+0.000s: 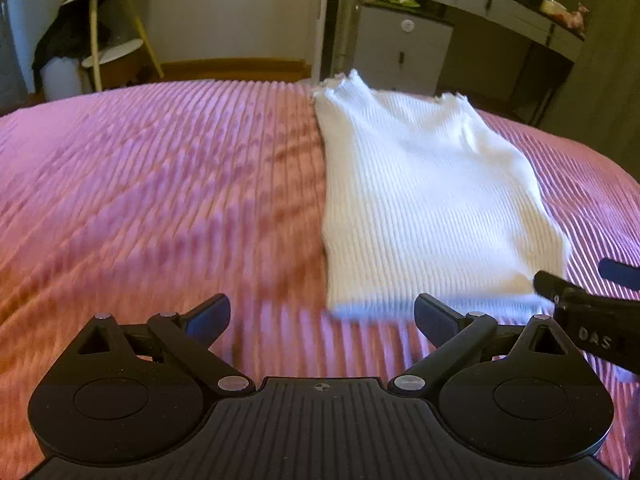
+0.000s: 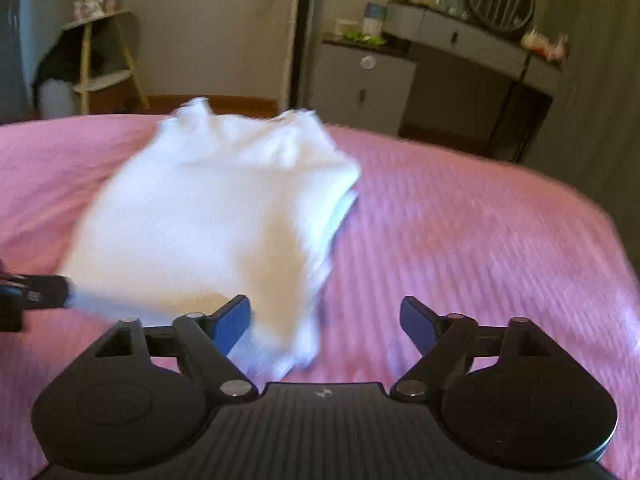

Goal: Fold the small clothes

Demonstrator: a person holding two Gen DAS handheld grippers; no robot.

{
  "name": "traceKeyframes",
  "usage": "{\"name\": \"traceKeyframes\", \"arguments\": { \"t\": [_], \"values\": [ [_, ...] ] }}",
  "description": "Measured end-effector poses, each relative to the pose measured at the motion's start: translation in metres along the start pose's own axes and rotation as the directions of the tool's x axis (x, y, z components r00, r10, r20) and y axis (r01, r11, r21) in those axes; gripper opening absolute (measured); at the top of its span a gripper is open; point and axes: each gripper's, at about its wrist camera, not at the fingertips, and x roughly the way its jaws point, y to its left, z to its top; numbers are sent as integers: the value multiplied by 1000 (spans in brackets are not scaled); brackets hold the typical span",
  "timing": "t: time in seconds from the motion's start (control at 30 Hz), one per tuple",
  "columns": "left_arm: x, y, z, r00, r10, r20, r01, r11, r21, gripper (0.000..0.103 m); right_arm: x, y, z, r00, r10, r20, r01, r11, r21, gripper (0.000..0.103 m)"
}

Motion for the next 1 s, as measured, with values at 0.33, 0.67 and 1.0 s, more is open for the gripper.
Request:
{"name": "traceKeyframes", "arguments": {
  "t": [0.33,0.67,1.0],
  "values": [
    [-66,10,-47,999,43,7,-42,999,-27,103,-68,6,-40,996,58,-69,-50,993,108,99],
    [-93,-3,-47,996,83,-25,-83,997,-11,103,-96,22,-29,993,6,-117,-5,1000,10,99],
    [-88,-17,-32,997,67,-34,-66,997,31,103,-104,13,-14,997,-6,-82,8,999,33,99]
  ]
}}
